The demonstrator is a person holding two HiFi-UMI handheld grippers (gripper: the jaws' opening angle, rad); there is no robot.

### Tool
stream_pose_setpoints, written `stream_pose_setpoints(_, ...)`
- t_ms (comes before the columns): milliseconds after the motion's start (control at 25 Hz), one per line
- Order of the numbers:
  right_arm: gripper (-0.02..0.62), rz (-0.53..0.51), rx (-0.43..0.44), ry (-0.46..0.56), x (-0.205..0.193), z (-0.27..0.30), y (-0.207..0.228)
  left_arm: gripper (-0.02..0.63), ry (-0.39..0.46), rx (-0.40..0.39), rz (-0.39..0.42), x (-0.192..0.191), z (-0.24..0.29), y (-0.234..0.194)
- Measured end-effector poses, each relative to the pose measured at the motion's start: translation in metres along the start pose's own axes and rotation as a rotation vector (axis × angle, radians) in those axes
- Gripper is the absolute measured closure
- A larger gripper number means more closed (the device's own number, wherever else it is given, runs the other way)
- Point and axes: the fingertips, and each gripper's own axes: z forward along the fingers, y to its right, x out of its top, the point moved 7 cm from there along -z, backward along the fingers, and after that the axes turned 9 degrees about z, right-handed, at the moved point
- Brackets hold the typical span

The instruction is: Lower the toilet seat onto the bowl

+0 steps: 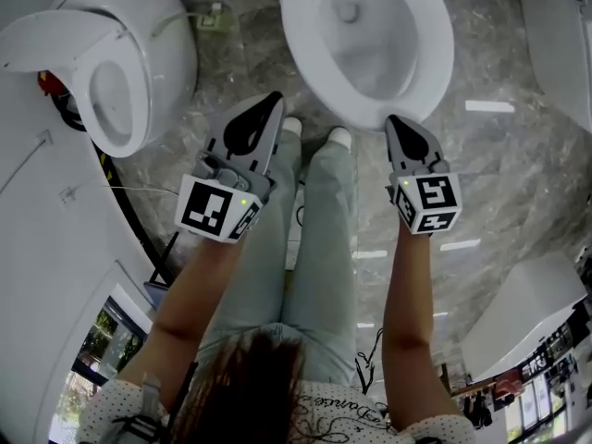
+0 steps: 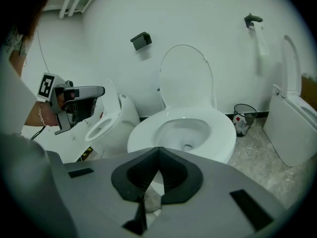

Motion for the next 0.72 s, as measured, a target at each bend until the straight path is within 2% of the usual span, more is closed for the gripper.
stream_pose_setpoints(320,0.584,0.026,-0.015,-0.046,-0.039,0.023,0.013,0.601,-0.031,-0.004,-0.008,-0.034,0.007,0.003)
stream_pose_setpoints(720,0.584,0.034,-0.017,-0.108,-0.079,0.049,0.028,0.601,-0.021,-0.037,0.004,-0.052,0.026,0.009)
